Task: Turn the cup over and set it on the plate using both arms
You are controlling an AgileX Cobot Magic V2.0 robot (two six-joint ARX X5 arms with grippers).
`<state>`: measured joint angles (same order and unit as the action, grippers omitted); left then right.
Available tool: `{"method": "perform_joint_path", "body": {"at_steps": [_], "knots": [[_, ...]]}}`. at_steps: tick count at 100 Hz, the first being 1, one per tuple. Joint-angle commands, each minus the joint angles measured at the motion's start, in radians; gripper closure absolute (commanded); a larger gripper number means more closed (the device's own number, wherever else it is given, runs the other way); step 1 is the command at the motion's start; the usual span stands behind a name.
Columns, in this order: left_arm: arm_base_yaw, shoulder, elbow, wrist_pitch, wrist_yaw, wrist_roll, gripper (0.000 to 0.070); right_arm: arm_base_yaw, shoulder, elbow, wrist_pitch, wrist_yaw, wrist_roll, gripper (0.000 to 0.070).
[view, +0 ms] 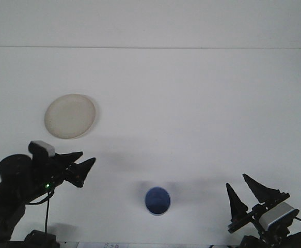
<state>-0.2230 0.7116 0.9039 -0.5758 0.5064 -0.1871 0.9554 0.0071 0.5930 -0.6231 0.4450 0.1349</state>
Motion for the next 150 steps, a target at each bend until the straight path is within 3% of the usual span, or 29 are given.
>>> {"method": "perform_joint_path", "body": {"at_steps": [1,12,25,42,66,105,110,123,131,150], "knots": [[-0.065,0.088,0.072,-0.078,0.032,0.059,0.0295,0.011,0.000,0.007,0.007,0.001,-0.009,0.0310],[-0.231,0.235,0.163,-0.177,-0.009,0.083,0.0226,0.011,0.000,0.007,0.007,0.001,-0.009,0.0310],[-0.419,0.388,0.229,-0.210,-0.131,0.083,0.0226,0.011,0.000,0.007,0.007,0.001,-0.009,0.0310],[-0.596,0.563,0.289,-0.188,-0.230,0.098,0.0226,0.011,0.000,0.007,0.007,0.000,-0.009,0.0310],[-0.703,0.735,0.343,-0.153,-0.279,0.113,0.0226,0.011,0.000,0.007,0.006,0.001,-0.009,0.0310],[-0.766,0.893,0.344,-0.133,-0.279,0.124,0.0244,0.011,0.000,0.007,0.006,0.000,-0.008,0.0310],[-0.771,0.902,0.344,-0.132,-0.280,0.124,0.0284,0.011,0.000,0.007,0.006,0.000,-0.009,0.0310],[-0.777,0.906,0.344,-0.132,-0.282,0.126,0.0572,0.011,0.000,0.007,0.006,0.000,-0.008,0.0310],[-0.779,0.904,0.344,-0.134,-0.282,0.127,0.0679,0.011,0.000,0.007,0.006,0.000,-0.008,0.0310],[-0.779,0.900,0.351,-0.140,-0.282,0.128,0.0690,0.011,0.000,0.007,0.006,0.001,-0.008,0.0310]]}}
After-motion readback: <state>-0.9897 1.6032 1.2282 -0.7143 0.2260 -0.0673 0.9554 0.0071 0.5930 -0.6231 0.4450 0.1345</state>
